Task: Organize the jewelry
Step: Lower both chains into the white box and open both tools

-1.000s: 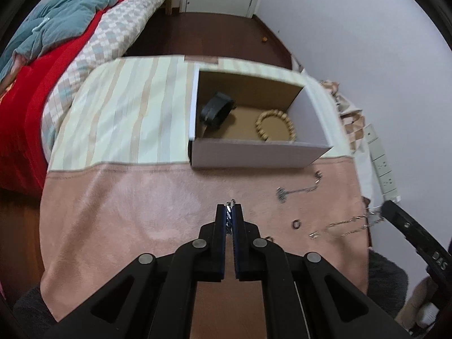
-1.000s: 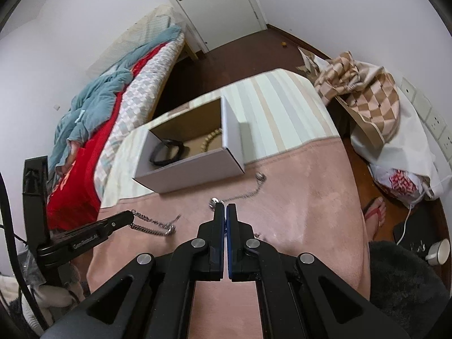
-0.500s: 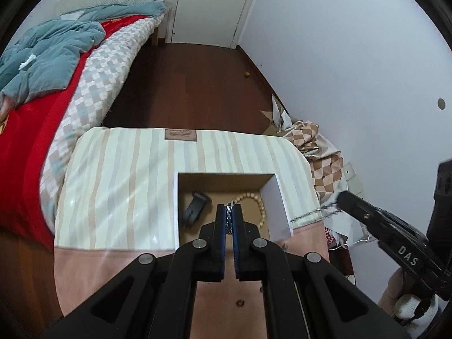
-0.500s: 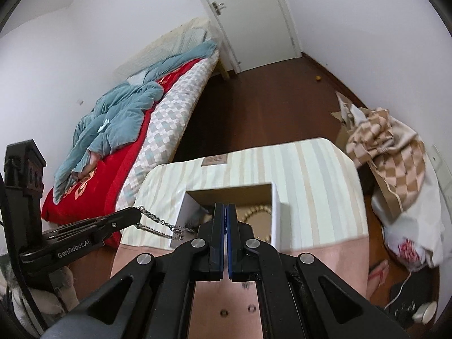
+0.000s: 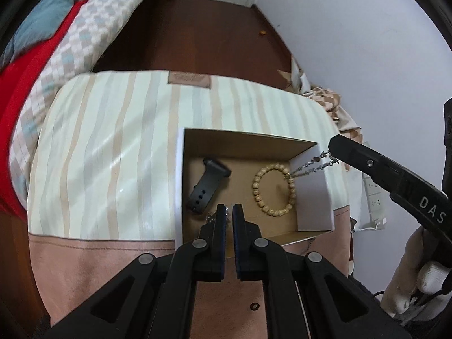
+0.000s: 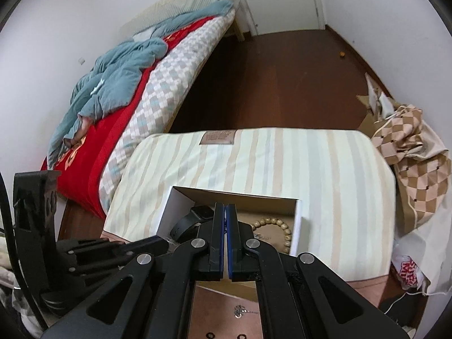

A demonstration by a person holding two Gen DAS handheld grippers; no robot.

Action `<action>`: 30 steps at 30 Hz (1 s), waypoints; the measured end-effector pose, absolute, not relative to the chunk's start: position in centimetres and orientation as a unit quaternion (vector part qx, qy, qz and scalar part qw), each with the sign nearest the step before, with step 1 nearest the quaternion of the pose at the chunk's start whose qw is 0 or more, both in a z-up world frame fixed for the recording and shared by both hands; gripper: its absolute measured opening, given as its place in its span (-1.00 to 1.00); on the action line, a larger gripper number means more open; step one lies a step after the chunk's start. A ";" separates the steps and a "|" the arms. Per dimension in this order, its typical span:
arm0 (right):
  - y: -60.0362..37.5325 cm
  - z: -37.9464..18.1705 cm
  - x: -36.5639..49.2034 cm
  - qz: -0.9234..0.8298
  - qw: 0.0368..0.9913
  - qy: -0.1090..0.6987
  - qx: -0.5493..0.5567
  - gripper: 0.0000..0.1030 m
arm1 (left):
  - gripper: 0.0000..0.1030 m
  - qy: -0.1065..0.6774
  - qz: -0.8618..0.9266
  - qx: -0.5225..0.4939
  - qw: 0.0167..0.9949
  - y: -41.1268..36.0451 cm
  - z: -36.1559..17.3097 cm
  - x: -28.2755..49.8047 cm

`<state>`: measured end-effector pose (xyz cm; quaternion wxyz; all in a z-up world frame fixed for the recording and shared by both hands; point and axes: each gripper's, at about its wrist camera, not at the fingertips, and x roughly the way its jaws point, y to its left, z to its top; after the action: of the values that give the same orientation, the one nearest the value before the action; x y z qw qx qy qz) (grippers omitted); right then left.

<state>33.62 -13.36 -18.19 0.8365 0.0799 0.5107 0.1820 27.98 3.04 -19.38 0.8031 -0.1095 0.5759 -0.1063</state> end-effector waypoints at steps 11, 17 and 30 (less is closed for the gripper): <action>-12.2 -21.0 36.9 0.178 0.798 0.569 0.086 -0.68 | 0.76 0.532 -0.044 -0.081 0.842 4.1 -16.8 27.4; -14.8 -20.5 35.4 0.154 0.807 0.561 0.100 0.33 | 0.95 0.524 -0.012 -0.053 0.850 4.5 -16.8 26.8; -15.3 -19.9 27.4 0.006 0.848 0.528 -0.045 0.99 | 0.97 0.511 0.035 0.000 0.859 3.3 -18.0 23.4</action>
<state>27.41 -15.29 -19.92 0.8478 -0.0448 0.5284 0.0062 23.36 3.27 -18.03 0.8587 0.0003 0.5113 0.0348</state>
